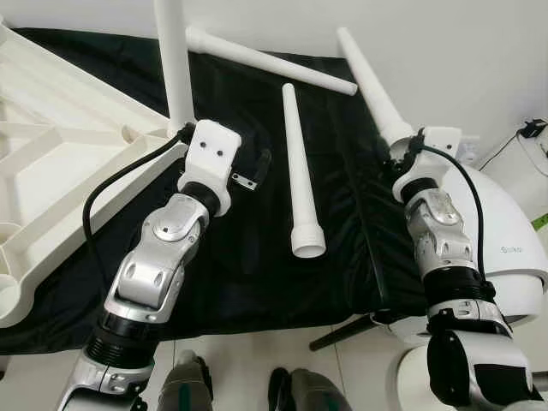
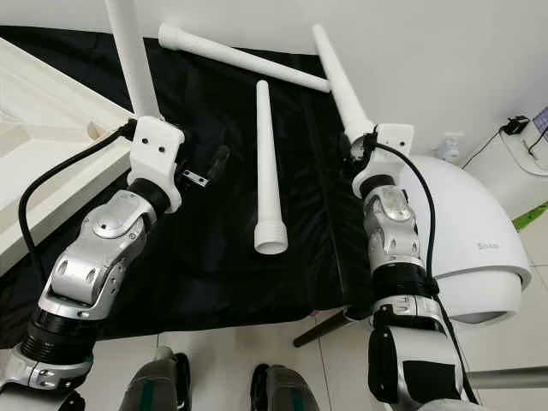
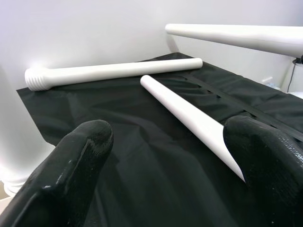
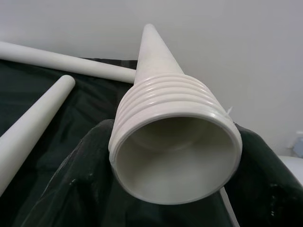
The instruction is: Building children table
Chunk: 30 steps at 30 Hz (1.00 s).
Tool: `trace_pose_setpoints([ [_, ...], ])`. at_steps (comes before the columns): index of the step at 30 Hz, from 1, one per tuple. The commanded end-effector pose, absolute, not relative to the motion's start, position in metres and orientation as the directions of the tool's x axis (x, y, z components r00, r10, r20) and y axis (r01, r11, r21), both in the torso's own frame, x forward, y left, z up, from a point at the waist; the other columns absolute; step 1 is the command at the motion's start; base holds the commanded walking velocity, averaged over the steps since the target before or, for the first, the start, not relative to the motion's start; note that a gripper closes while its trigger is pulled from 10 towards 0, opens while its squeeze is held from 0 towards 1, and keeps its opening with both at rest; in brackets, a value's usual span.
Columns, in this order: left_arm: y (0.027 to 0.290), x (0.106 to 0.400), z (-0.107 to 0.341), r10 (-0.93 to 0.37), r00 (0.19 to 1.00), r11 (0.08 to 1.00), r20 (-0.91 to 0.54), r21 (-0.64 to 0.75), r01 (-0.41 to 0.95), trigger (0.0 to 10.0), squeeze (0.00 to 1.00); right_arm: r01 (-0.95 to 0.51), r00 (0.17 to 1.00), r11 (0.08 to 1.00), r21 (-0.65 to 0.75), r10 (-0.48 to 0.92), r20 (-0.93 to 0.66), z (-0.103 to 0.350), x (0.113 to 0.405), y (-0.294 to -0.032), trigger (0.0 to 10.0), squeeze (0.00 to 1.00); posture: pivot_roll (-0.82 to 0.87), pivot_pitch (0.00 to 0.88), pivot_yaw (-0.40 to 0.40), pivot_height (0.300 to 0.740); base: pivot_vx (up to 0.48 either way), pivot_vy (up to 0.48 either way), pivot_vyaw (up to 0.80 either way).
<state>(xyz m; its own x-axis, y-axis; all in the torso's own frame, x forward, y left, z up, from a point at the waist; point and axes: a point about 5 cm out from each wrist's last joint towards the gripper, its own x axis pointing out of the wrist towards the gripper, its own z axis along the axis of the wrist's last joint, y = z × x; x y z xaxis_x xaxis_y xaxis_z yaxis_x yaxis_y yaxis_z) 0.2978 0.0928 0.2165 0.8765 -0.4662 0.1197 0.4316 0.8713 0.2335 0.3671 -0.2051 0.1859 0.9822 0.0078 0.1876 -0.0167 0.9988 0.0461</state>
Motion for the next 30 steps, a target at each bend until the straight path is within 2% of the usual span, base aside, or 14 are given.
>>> trace_pose_setpoints([
  [1, 0.086, 0.293, 0.214, -0.547, 0.833, 0.821, 0.089, 0.251, 0.513, 10.0, 0.0, 0.015, 0.981, 0.999, 0.037, -0.022, 0.194, 0.188, 0.366, -0.213, 10.0, 0.0, 0.06, 0.124, -0.108, 0.74, 0.0, 0.0, 0.0],
  [5, 0.083, 0.291, 0.213, -0.562, 0.824, 0.811, 0.08, 0.25, 0.529, 10.0, 0.0, 0.101, 0.983, 0.993, 0.059, -0.109, 0.147, 0.178, 0.363, -0.219, 10.0, 0.0, 0.06, 0.12, -0.107, 0.74, 0.0, 0.0, 0.0],
  [17, 0.083, 0.288, 0.212, -0.574, 0.815, 0.799, 0.072, 0.265, 0.54, 10.0, 0.0, 0.05, 0.993, 0.997, 0.051, -0.055, 0.104, 0.166, 0.356, -0.201, 10.0, 0.0, 0.06, 0.117, -0.109, 0.74, 0.0, 0.0, 0.0],
  [21, 0.083, 0.287, 0.21, -0.578, 0.813, 0.797, 0.068, 0.262, 0.544, 10.0, 0.0, 0.073, 0.994, 0.995, 0.065, -0.077, 0.072, 0.15, 0.346, -0.188, 10.0, 0.0, 0.05, 0.119, -0.108, 0.74, 0.0, 0.0, 0.0],
  [30, 0.083, 0.286, 0.211, -0.583, 0.81, 0.793, 0.066, 0.262, 0.55, 10.0, 0.0, 0.128, 0.987, 0.99, 0.06, -0.133, 0.089, 0.15, 0.338, -0.189, 10.0, 0.0, 0.05, 0.129, -0.1, 0.74, 0.0, 0.0, 0.0],
])
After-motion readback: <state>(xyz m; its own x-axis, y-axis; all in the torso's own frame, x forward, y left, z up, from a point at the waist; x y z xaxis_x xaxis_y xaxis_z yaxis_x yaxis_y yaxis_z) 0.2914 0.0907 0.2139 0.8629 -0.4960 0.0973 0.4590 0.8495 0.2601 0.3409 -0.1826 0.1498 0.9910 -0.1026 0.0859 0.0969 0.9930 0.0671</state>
